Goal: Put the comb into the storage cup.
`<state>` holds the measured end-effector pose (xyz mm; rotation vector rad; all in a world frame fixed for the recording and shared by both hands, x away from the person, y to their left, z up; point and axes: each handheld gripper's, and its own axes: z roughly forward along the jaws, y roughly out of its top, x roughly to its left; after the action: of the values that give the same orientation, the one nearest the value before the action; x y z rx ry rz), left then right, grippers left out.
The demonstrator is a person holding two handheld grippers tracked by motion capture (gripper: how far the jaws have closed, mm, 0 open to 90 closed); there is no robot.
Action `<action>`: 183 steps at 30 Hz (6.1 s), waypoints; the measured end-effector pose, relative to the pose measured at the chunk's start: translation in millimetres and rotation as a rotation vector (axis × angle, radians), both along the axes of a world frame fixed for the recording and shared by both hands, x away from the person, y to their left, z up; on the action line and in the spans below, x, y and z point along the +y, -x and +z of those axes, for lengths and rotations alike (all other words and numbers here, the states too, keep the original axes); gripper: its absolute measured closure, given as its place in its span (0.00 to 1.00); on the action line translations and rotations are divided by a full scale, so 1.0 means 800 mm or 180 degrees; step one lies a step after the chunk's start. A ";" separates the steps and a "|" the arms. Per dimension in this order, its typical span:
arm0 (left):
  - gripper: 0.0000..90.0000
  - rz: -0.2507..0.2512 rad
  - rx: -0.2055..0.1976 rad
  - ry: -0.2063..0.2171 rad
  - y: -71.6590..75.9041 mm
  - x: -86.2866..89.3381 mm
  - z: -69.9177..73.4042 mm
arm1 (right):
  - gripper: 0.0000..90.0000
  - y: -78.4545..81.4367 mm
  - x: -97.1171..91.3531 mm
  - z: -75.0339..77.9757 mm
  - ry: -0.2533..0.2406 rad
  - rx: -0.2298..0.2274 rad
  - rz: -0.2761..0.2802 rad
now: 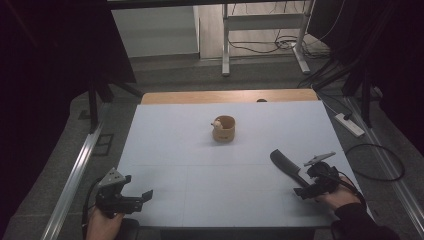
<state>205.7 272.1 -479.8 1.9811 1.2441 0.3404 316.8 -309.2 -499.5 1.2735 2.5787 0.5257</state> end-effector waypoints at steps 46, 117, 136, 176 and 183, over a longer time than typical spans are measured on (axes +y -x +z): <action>0.03 0.0003 0.0025 -0.0022 -0.001 0.000 0.000 | 0.81 -0.004 0.003 0.008 0.0041 0.0121 0.0092; 0.00 -0.0769 -0.0072 0.0750 -0.085 -0.078 0.048 | 0.81 0.037 0.038 0.069 -0.0758 -0.0965 0.0721; 0.00 -0.1029 0.0008 0.1088 -0.115 -0.111 0.059 | 0.81 0.045 0.065 0.073 -0.0805 -0.1116 0.0931; 0.00 -0.1469 0.0403 0.1444 -0.156 -0.169 0.058 | 0.81 0.057 0.117 0.075 -0.0827 -0.1352 0.1283; 0.00 -0.1522 0.0447 0.1467 -0.160 -0.178 0.058 | 0.81 0.058 0.127 0.074 -0.0845 -0.1359 0.1344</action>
<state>333.6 129.4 -433.8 1.8352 0.7962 -0.3026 270.6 -208.0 -439.9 0.5746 2.4509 1.1134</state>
